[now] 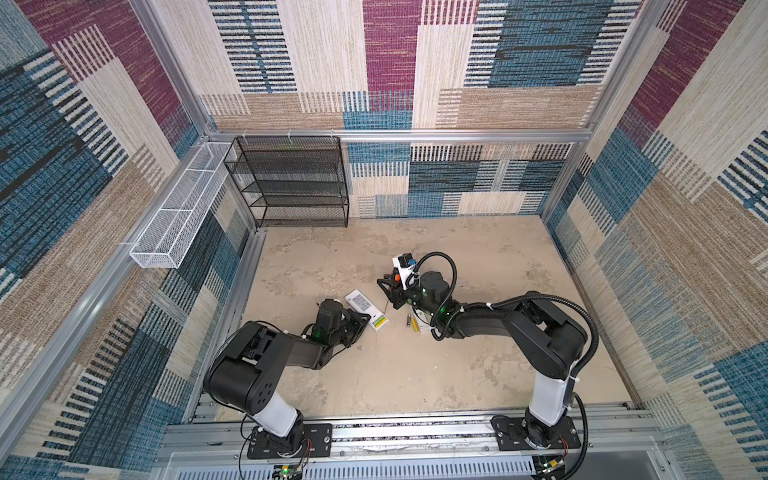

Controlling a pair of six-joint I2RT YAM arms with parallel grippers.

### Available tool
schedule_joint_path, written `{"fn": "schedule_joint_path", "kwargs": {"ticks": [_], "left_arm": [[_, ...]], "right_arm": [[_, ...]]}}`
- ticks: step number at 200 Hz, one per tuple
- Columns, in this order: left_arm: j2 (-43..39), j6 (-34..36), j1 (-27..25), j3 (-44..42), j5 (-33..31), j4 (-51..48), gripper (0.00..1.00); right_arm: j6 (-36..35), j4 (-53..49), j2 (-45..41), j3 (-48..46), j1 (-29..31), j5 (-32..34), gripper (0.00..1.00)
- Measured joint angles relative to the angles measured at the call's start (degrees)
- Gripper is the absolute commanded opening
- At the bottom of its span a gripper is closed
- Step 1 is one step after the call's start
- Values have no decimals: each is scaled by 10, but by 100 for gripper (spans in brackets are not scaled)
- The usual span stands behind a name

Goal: Unload the batteries from the remote control

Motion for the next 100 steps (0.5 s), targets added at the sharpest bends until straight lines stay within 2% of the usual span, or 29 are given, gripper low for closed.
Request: {"fn": "schedule_joint_path", "kwargs": {"ticks": [100], "left_arm": [[0,1,0,5,2,-10,4]], "right_arm": [[-19,2,6,0,2,-15,0]]}}
